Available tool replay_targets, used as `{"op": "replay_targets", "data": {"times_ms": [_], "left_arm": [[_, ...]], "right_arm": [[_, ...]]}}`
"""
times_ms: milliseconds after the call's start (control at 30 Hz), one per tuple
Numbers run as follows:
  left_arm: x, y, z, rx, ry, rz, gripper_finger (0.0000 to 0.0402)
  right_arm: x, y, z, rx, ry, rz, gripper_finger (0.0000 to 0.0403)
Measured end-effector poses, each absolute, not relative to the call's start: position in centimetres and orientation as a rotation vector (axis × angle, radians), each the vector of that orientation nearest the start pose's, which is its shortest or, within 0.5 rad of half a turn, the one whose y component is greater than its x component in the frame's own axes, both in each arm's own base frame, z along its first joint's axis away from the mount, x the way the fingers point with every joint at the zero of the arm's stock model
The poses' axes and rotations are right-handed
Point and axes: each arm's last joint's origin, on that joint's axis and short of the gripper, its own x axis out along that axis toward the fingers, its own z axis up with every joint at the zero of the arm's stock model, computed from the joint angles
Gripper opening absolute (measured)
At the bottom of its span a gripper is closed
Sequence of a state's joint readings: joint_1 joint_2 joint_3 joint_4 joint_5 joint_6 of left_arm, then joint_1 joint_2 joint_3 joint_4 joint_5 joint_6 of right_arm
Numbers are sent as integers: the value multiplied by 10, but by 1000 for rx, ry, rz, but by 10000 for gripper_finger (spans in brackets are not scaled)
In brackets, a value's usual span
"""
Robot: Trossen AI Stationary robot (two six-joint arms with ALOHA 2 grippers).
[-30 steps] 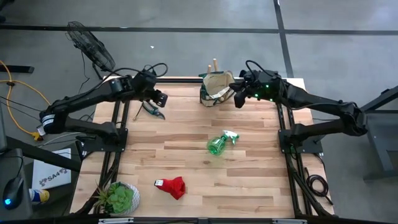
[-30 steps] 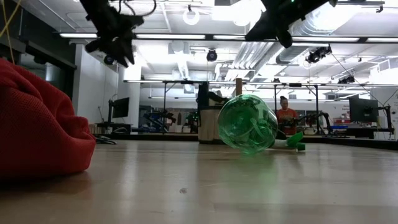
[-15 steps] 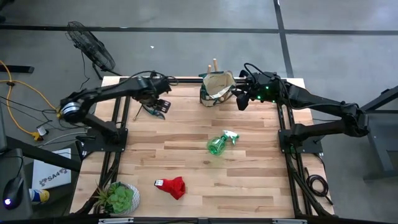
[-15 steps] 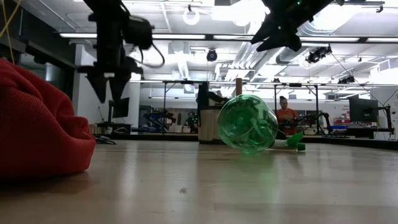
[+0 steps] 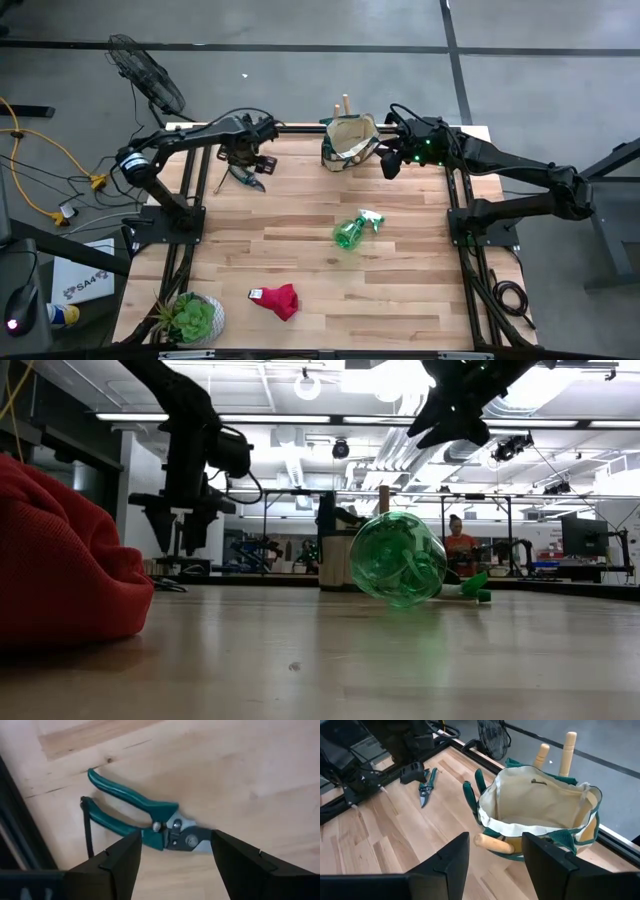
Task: Pick & Place Garden tools in Gardening bag
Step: Put the shear scissors into the gardening bag
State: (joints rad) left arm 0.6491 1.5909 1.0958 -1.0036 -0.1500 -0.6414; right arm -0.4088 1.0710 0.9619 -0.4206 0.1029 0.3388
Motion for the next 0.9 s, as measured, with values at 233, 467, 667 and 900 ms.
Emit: {"op": "replay_targets", "data": {"times_ms": [233,467,667,900], "left_arm": [[203,188,196,-1036,1166,1128,232],[187,183,163,-1180,1133,1154,232],[188,183,155,-1216,1053,1181,232],[190,184,155,-1242,1005,1202,232]], "right_arm": [[207,-93,319,438,430,-596,172],[207,-93,319,455,426,-597,172],[207,-93,319,455,430,-595,172],[206,-92,317,435,468,-589,171]]}}
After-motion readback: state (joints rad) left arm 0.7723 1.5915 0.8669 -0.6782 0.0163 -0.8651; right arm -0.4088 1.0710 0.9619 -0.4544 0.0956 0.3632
